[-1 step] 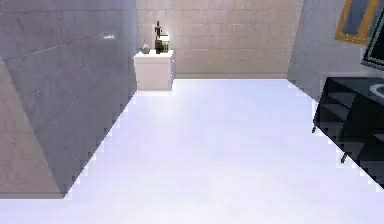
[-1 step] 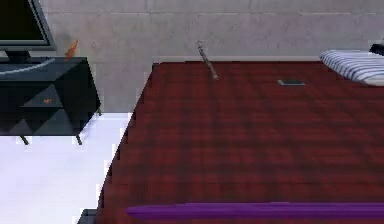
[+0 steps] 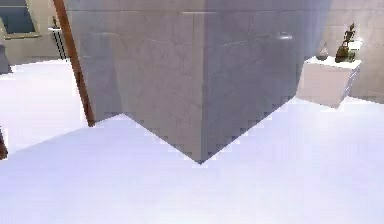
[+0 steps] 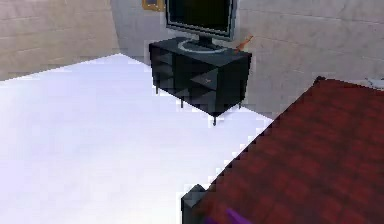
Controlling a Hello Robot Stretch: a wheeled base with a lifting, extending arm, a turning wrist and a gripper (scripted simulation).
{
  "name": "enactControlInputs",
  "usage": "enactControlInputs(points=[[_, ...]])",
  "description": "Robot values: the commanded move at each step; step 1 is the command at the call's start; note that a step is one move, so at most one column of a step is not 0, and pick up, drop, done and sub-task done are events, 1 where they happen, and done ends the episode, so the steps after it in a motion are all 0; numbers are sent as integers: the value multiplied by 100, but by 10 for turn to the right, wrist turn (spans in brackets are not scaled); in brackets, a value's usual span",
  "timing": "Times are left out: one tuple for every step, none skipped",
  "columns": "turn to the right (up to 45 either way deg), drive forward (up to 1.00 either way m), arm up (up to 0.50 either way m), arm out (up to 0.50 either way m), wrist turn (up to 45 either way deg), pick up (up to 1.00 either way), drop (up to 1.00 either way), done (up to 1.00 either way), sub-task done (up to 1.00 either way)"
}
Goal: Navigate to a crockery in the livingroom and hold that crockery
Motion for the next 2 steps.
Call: enactControlInputs(points=[[-360, 0, 0, 0, 0, 0, 0, 0, 0], [0, 100, 0, 0, 0, 0, 0, 0, 0]])
